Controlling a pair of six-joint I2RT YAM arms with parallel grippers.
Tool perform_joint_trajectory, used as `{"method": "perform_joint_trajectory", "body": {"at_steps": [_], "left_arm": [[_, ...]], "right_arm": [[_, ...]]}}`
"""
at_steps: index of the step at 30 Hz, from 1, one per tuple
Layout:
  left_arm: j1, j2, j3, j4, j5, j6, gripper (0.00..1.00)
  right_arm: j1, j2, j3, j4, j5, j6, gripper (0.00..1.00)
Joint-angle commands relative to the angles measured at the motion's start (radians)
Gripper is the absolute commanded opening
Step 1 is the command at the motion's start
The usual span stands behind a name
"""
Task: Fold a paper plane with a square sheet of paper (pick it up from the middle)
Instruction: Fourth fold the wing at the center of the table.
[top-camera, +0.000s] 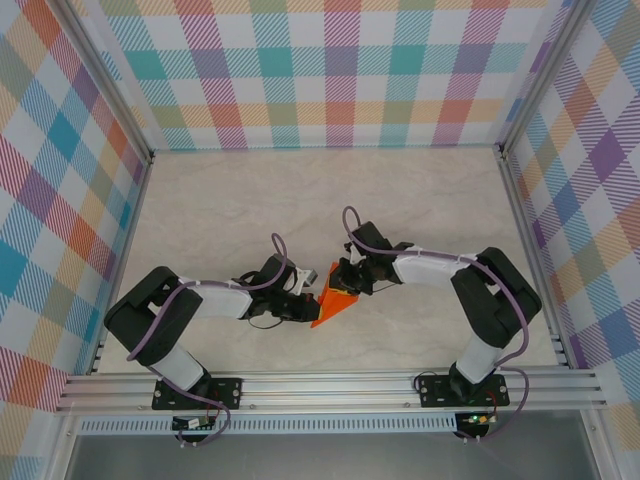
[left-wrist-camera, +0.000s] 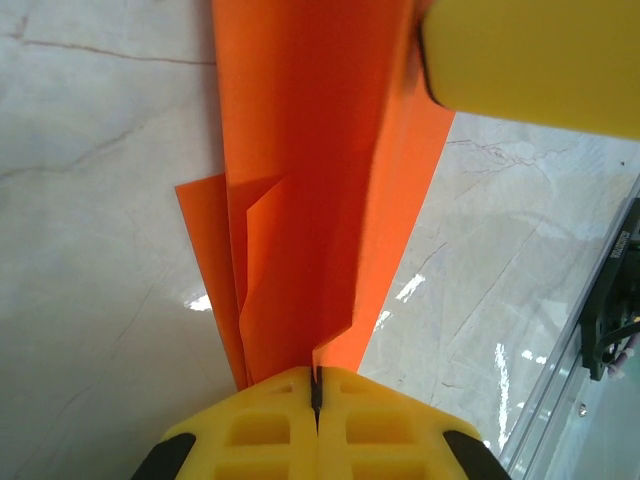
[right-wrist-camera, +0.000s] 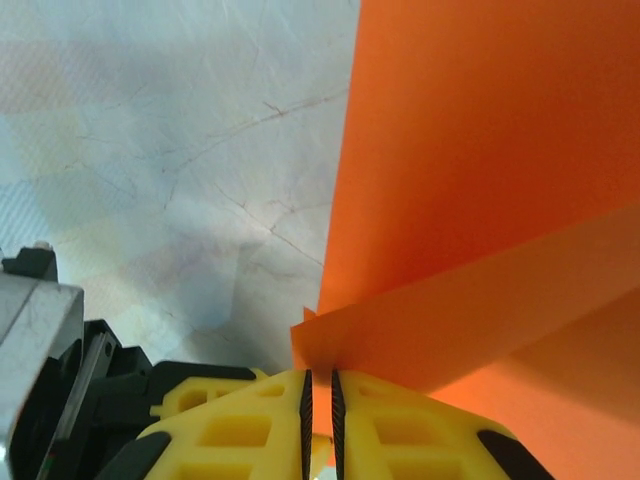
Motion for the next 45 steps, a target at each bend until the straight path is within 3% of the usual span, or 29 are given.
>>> {"method": "perform_joint_trajectory", "body": {"at_steps": [1,11,45], "left_arm": [[0.016,0.031,0.005,-0.017,0.005,-0.005,0.03],[0.044,0.027,0.008,-0.021,0.039,-0.010,0.02],[0.108,0.062,-0.049,0.109,0.100,-0.112,0.02]], "right_arm": [[-0.001,0.041,0.041,-0.007,0.002,-0.005,0.14],[-0.015,0.085,0.072,-0.044,0.040,-0.019,0.13],[-0.038,0.169,0.106,0.042,-0.065,-0.033,0.14]]}}
